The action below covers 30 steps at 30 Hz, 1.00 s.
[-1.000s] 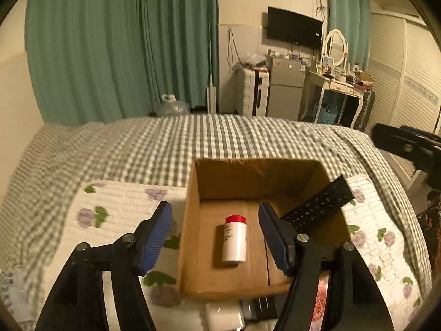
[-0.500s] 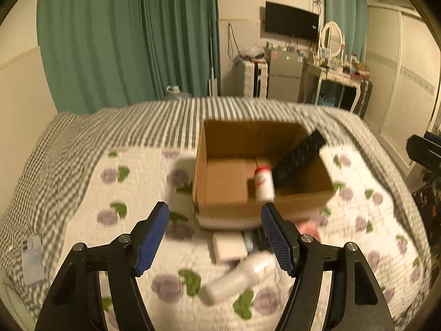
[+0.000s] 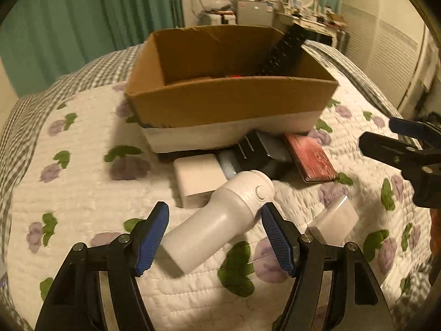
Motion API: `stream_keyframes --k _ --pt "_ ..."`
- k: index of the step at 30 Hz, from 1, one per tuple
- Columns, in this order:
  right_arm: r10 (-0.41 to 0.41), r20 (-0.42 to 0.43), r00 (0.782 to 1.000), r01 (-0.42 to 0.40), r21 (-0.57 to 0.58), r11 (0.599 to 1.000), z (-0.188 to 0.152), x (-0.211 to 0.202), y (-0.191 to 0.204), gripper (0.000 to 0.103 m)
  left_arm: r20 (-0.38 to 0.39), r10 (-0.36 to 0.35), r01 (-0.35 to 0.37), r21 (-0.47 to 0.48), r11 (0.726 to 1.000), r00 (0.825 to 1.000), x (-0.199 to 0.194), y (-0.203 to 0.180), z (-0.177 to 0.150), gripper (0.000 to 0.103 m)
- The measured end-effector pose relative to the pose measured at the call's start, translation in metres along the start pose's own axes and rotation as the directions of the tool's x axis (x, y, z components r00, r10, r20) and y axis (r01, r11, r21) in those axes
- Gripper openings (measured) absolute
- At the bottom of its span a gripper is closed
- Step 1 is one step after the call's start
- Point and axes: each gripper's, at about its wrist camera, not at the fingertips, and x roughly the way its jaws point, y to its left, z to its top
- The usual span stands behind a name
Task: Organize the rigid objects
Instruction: 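Grasp the white cylindrical device with the left gripper while the right gripper grasps the white charger block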
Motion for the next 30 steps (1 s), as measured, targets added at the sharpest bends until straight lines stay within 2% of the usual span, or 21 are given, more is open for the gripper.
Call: stream_keyframes --k 6,14,15,16,19,25,29,30 --pt "0.002 -0.032 0.999 -0.001 0.007 1.000 -0.004 0.012 0.000 0.103 -0.006 -0.042 0.042 0.031 0.999 0.999 0.007 -0.007 -0.001 0.072" --pt "-0.010 -0.055 0.998 0.010 0.002 1.000 -0.011 0.012 0.003 0.103 -0.055 -0.027 0.032 0.079 0.996 0.998 0.020 -0.017 -0.007 0.067" --pt "-0.010 -0.057 0.998 0.010 0.000 1.000 -0.013 0.010 0.004 0.103 -0.053 -0.030 0.034 0.078 0.996 0.998 0.019 -0.017 -0.007 0.062" --pt "-0.011 -0.059 0.998 0.011 -0.003 1.000 -0.014 0.009 0.005 0.103 -0.049 -0.040 0.044 0.077 0.996 0.998 0.017 -0.017 -0.007 0.051" --pt "-0.002 -0.071 0.997 0.002 -0.006 1.000 -0.022 0.005 0.010 0.103 -0.047 -0.054 0.058 0.075 0.996 0.997 0.014 -0.018 -0.007 0.047" --pt "0.028 -0.116 0.993 -0.034 -0.046 0.998 -0.040 0.006 0.035 0.102 -0.004 -0.043 0.043 0.025 0.999 0.999 -0.004 -0.008 -0.007 0.045" --pt "0.043 -0.161 0.986 -0.057 -0.078 0.995 -0.051 0.018 0.052 0.096 0.047 -0.023 0.024 -0.022 0.999 0.999 -0.021 0.004 -0.004 0.045" --pt "0.045 -0.169 0.985 -0.060 -0.083 0.995 -0.053 0.021 0.054 0.091 0.053 -0.028 0.030 -0.032 0.999 0.998 -0.023 0.007 -0.002 0.045"
